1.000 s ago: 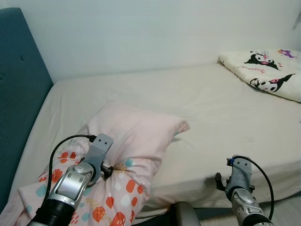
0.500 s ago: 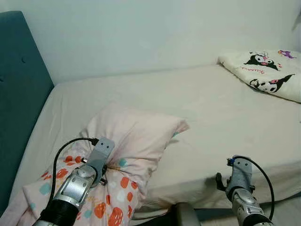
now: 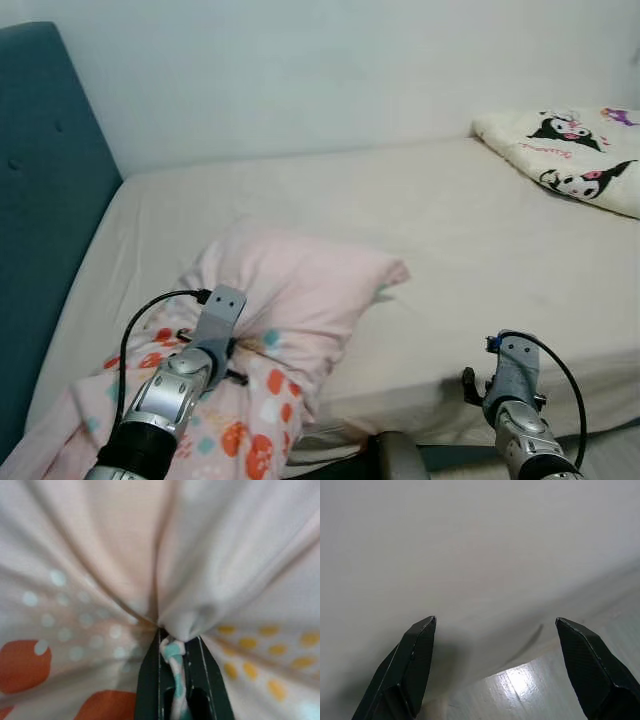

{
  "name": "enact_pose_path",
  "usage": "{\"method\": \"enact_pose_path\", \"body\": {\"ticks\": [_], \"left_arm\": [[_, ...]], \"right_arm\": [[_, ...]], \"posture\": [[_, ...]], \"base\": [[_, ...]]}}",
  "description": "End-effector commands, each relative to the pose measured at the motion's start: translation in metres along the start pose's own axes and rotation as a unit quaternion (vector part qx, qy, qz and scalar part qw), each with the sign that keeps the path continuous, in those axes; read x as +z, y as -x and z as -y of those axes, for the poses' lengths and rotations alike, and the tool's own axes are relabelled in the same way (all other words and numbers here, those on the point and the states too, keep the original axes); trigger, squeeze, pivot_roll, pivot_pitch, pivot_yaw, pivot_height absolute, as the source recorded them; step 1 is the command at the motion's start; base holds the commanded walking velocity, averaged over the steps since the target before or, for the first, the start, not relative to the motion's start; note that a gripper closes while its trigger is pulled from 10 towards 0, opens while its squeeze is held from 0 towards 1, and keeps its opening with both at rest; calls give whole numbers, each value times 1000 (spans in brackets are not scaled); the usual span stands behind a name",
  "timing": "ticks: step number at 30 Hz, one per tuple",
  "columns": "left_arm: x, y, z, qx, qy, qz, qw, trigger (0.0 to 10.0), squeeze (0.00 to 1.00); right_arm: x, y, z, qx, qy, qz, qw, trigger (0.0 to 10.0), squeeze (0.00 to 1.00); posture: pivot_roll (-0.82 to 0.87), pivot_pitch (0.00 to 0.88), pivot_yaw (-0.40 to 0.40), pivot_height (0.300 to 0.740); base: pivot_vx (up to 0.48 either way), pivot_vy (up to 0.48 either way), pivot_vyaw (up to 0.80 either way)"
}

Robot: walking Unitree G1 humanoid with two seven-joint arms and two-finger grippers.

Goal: Clean up the room

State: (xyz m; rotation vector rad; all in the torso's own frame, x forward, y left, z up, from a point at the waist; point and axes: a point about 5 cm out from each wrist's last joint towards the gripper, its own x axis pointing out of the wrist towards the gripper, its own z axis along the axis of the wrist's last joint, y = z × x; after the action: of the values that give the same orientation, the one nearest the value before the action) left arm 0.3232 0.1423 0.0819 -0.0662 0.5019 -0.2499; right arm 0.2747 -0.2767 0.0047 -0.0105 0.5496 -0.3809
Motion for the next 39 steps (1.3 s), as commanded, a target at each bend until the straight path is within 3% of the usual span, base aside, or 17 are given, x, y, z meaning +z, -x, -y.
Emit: {"method": "enact_pose_path", "body": {"ticks": [1,2,4,5,7,12,15,19,22,23,26,29,31,33,34,35,39], "left_arm": [[25,-1,8,-35,50,51,997,0,0],[25,-1,8,-35,50,51,997,0,0],[81,1,5,-30,104,155,982,0,0],[81,1,5,-30,104,155,982,0,0],[123,5,-3,-7,136,233,963,0,0],[165,13,-12,28,124,305,944,0,0],[214,28,-23,74,79,378,919,0,0],[231,37,-32,100,71,399,909,0,0],[257,56,-48,155,52,439,884,0,0],[257,56,-48,155,52,439,884,0,0],[273,66,-50,179,4,460,870,0,0],[277,68,-50,184,-17,464,866,0,0],[282,68,-45,194,-91,464,860,0,0],[282,68,-45,194,-91,464,860,0,0],[283,68,-45,204,-127,457,856,0,0],[283,68,-45,204,-127,457,856,0,0],[278,71,-65,247,-177,424,853,0,0]], "right_arm": [[-2,0,-2,1,0,-7,1000,10000,0],[-2,0,-2,1,0,-7,1000,10000,0],[-1,0,-2,1,-1,-6,1000,10000,0],[-1,0,-2,1,-1,-6,1000,10000,0],[-1,0,-2,1,-3,-5,1000,10000,0],[-2,0,-3,1,-4,-4,1000,10000,0],[-4,1,-2,-1,-6,-4,1000,10000,0],[-6,2,1,-5,-6,-5,1000,10000,0],[-7,2,5,-11,-7,-6,1000,10000,0],[-7,2,5,-11,-7,-6,1000,10000,0],[-9,3,7,-13,-7,-5,1000,10000,0],[-10,3,7,-14,-7,-5,1000,10000,0],[-14,5,9,-16,-7,-6,1000,10000,0],[-14,5,9,-16,-7,-6,1000,10000,0],[-18,7,11,-19,-8,-8,1000,10000,0],[-18,7,11,-19,-8,-8,1000,10000,0],[-32,12,15,-26,-12,-12,1000,10000,0]], "posture": [[-87,8,-10,541],[-87,8,-10,541],[-90,7,-7,541],[-90,7,-7,541],[-92,9,-4,541],[-104,12,5,541],[-119,18,13,541],[-128,21,18,541],[-143,26,25,541],[-143,26,25,541],[-157,35,27,541],[-158,37,28,541],[-167,64,45,541],[-167,64,45,541],[-171,79,52,541],[-171,79,52,541],[-174,122,76,541]], "base": [[0,0,0],[0,0,0],[0,0,0],[0,0,0],[0,0,0],[0,0,0],[0,0,0],[0,0,0],[0,0,0],[0,0,0],[0,0,0],[0,0,0],[0,0,0],[0,0,0],[0,0,0],[0,0,0],[0,0,0]]}}
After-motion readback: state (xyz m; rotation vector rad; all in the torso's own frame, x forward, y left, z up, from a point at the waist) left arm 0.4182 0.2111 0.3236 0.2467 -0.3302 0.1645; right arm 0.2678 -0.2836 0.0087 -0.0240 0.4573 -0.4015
